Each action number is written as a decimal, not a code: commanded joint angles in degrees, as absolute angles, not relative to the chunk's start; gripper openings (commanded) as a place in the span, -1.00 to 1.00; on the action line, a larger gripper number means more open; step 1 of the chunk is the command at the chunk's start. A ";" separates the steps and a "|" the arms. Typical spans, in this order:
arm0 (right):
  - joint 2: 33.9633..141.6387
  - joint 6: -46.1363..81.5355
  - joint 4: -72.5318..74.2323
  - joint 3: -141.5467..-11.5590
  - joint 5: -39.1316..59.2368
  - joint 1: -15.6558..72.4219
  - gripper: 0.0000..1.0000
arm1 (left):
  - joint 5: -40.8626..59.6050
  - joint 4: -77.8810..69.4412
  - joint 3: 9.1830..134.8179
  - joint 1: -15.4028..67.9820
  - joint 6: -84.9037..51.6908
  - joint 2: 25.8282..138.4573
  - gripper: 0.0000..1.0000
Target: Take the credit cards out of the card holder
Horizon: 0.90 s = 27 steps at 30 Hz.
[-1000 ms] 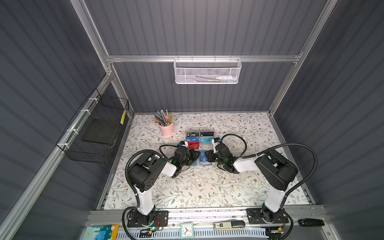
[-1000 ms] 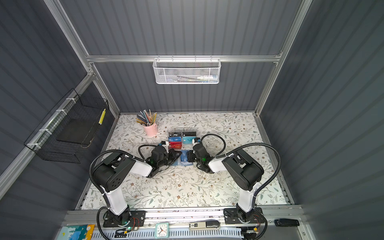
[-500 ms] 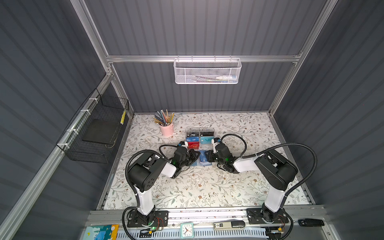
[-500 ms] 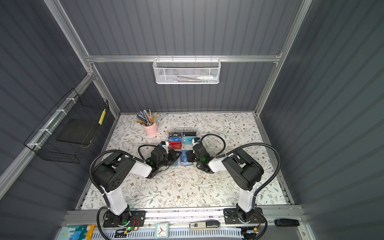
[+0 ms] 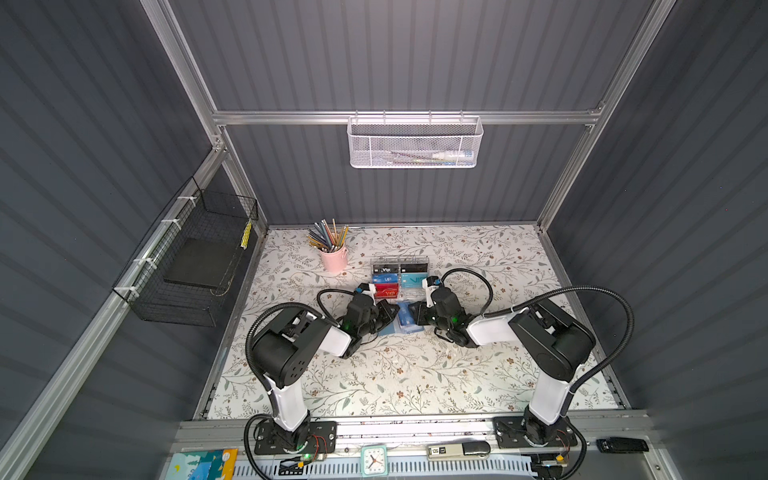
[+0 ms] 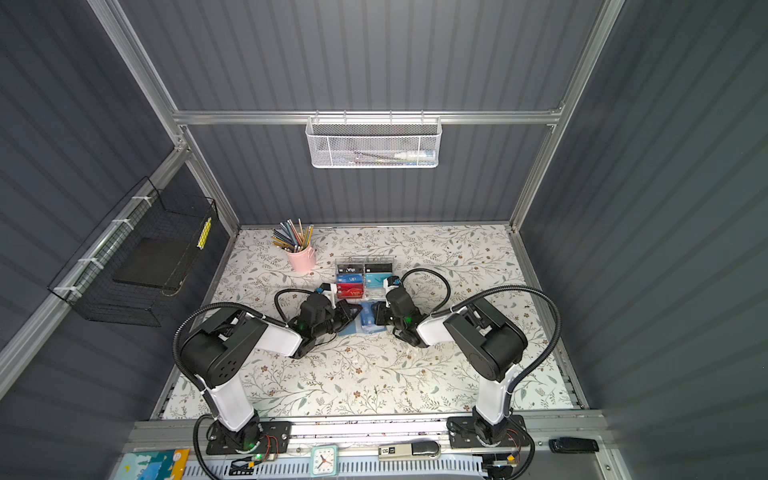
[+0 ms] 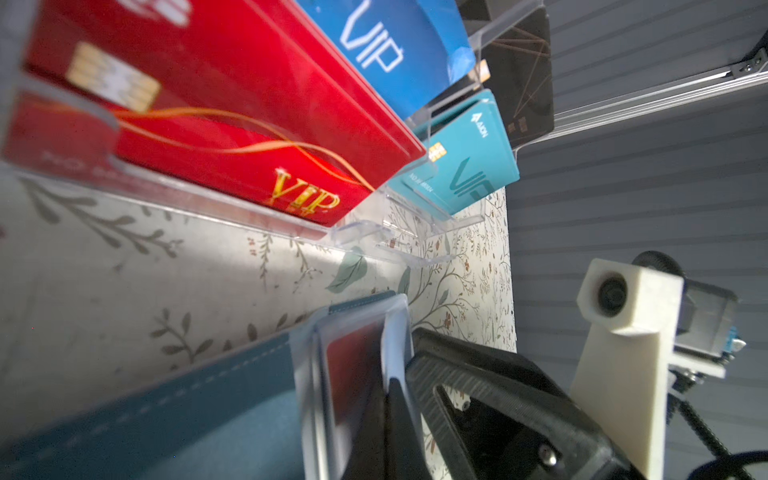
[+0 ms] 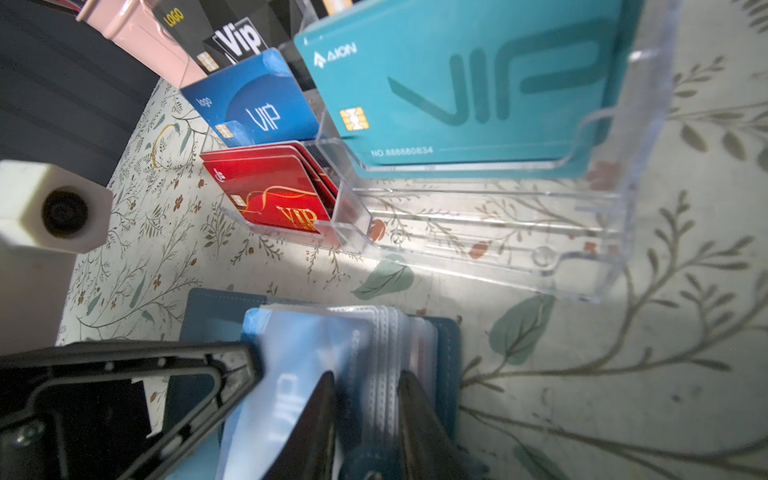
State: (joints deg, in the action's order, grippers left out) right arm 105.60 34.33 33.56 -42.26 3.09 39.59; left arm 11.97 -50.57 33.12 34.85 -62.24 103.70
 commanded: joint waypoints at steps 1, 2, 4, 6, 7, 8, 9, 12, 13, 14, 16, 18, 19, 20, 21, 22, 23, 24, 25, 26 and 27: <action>110.48 34.37 17.75 -38.42 8.00 41.00 -0.43 | 15.05 -51.71 32.54 35.60 -60.29 102.05 -1.00; 110.40 34.37 17.75 -38.45 8.00 40.96 -0.43 | 14.99 -51.68 32.43 35.52 -60.29 101.94 -0.99; 110.44 34.37 17.75 -38.54 8.00 40.96 -0.43 | 14.88 -51.59 32.25 35.46 -60.21 101.87 -0.97; 110.47 34.45 17.75 -38.53 8.01 41.01 -0.43 | 14.77 -51.48 32.01 35.35 -60.16 101.62 -0.95; 110.52 34.45 17.84 -38.50 8.08 40.98 -0.44 | 14.75 -51.50 31.93 35.33 -60.20 101.45 -0.93; 110.64 34.50 17.91 -38.51 8.17 40.96 -0.44 | 14.77 -51.50 31.86 35.24 -60.19 101.45 -0.91; 110.73 34.54 17.97 -38.57 8.26 40.96 -0.44 | 14.78 -51.50 31.74 35.24 -60.20 101.41 -0.89; 110.84 34.63 18.08 -38.53 8.37 40.97 -0.44 | 14.74 -51.50 31.55 35.16 -60.20 101.16 -0.85; 110.83 34.62 18.02 -38.57 8.36 40.96 -0.44 | 14.72 -51.50 31.35 35.16 -60.21 101.01 -0.85; 110.83 34.67 18.08 -38.54 8.35 40.98 -0.44 | 14.75 -51.59 31.32 35.16 -60.16 101.07 -0.85; 110.83 34.64 18.02 -38.57 8.42 41.00 -0.44 | 14.84 -51.66 31.29 35.18 -60.21 101.15 -0.85; 110.83 34.64 18.02 -38.53 8.41 40.96 -0.44 | 14.86 -51.85 31.16 35.03 -60.22 101.16 -0.83; 110.83 34.63 18.02 -38.51 8.39 40.99 -0.43 | 14.89 -51.93 31.00 35.07 -60.29 101.12 -0.81; 110.82 34.63 18.02 -38.56 8.43 40.97 -0.44 | 14.79 -51.94 30.96 35.07 -60.28 101.05 -0.80; 110.83 34.71 18.02 -38.55 8.36 40.98 -0.44 | 14.82 -51.94 30.92 35.02 -60.25 100.98 -0.79; 110.83 34.73 18.02 -38.53 8.39 41.00 -0.44 | 14.83 -51.94 30.85 35.06 -60.22 100.87 -0.78; 110.82 34.72 18.02 -38.53 8.35 40.96 -0.43 | 14.82 -51.94 30.68 34.98 -60.35 100.77 -0.77; 110.79 34.72 18.02 -38.56 8.36 40.96 -0.43 | 14.69 -51.94 30.60 34.93 -60.35 100.66 -0.76; 110.79 34.73 18.02 -38.55 8.43 40.96 -0.43 | 14.70 -51.94 30.51 34.88 -60.36 100.55 -0.75; 110.70 34.80 18.02 -38.58 8.48 40.96 -0.43 | 14.72 -51.94 30.50 34.89 -60.30 100.46 -0.75; 110.79 34.81 18.08 -38.58 8.52 40.97 -0.43 | 14.73 -51.94 30.48 34.89 -60.34 100.45 -0.76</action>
State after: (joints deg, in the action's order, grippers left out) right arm 105.86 34.46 34.22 -42.11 3.99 39.62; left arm 13.34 -50.28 30.98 34.79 -61.82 102.30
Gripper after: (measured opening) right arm 0.285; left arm 0.122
